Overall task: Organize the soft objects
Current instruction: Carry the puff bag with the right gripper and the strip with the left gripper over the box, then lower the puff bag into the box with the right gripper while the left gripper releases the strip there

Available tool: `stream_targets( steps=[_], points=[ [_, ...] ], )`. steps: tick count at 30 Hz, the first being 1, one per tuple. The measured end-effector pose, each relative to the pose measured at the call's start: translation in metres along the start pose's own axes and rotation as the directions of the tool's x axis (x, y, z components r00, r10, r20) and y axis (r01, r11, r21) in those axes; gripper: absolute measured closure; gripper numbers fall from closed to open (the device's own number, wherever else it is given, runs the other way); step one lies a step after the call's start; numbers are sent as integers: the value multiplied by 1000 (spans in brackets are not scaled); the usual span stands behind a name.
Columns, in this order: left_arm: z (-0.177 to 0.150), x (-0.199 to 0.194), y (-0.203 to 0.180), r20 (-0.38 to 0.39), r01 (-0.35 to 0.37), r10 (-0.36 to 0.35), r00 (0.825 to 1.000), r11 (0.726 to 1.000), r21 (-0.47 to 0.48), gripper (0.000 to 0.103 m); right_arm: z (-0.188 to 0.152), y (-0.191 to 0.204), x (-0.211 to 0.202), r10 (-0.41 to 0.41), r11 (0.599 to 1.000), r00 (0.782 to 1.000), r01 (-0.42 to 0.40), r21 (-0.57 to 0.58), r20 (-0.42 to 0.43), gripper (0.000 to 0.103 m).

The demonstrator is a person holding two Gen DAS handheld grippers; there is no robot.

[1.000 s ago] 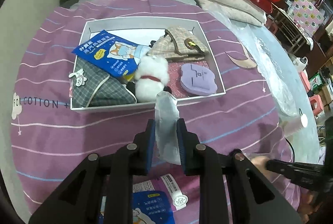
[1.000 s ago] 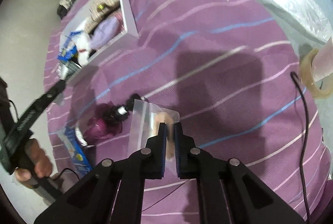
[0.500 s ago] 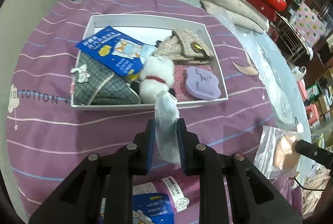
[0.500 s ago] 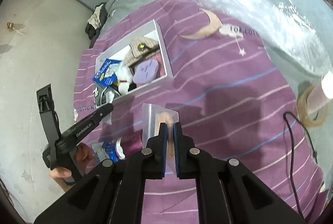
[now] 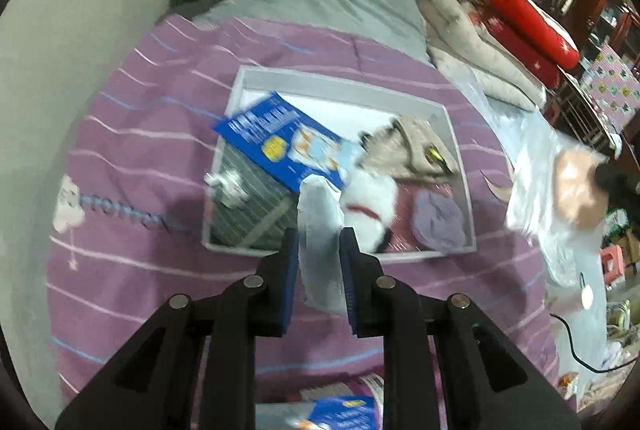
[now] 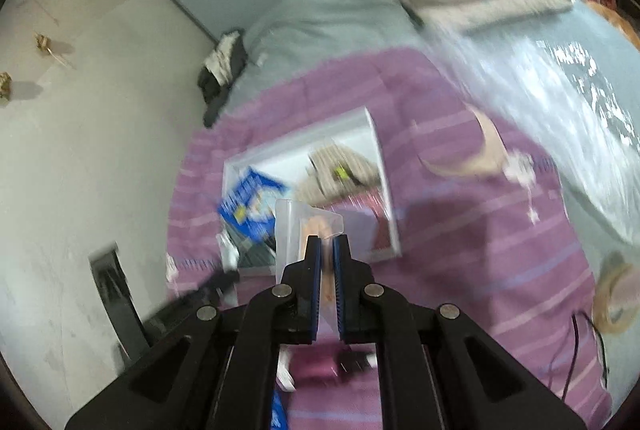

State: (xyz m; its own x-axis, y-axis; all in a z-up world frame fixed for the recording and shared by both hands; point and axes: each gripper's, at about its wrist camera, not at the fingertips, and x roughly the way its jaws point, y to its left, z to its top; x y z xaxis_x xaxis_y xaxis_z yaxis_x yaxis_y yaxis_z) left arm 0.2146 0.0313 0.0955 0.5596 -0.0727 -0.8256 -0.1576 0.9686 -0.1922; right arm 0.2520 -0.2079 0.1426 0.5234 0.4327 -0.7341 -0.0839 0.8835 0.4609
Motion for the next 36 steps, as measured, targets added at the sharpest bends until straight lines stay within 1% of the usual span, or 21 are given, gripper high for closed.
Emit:
stream_targets(
  steps=[2,6,9,11,14,19,22,25,30,31,32,34,35,36],
  points=[
    [8,0,11,1,-18,18,1000,999,-33,81,9,8,2,32,999,999,-34,27,44,98],
    [16,8,21,-8,-17,17,1000,998,-61,81,16,24,13,70,996,992,-76,49,107,98],
    [16,15,24,-16,3,-4,1000,998,-69,81,17,28,31,105,991,988,-114,75,111,98],
    [15,17,24,-12,14,-14,1000,998,-66,81,13,24,45,105,988,988,-116,106,111,98],
    [16,21,26,5,7,-7,1000,997,-75,81,9,16,64,90,985,990,-104,136,110,98],
    [24,35,30,48,0,6,999,993,-120,81,8,2,91,121,976,983,-143,163,135,98],
    [24,45,27,49,13,-6,999,992,-125,81,9,-2,112,159,963,974,-189,193,162,98],
    [25,55,23,40,22,-17,999,991,-135,80,10,-5,137,207,945,966,-239,224,154,98],
    [25,72,23,3,-36,36,999,989,-144,80,8,-6,175,277,910,948,-312,272,158,98],
    [25,74,25,5,-31,32,999,988,-152,80,7,-6,181,291,902,942,-328,279,165,97],
    [25,76,26,8,-21,23,1000,986,-166,80,6,-5,188,311,893,933,-352,281,178,94],
    [25,81,29,10,-3,5,1000,983,-184,80,3,-2,197,344,880,919,-388,274,195,92],
    [25,82,29,10,1,0,1000,983,-184,80,1,0,201,346,880,919,-387,274,187,80],
    [25,84,30,5,5,-4,1000,983,-186,81,0,1,202,333,885,925,-374,276,183,61]
  ],
)
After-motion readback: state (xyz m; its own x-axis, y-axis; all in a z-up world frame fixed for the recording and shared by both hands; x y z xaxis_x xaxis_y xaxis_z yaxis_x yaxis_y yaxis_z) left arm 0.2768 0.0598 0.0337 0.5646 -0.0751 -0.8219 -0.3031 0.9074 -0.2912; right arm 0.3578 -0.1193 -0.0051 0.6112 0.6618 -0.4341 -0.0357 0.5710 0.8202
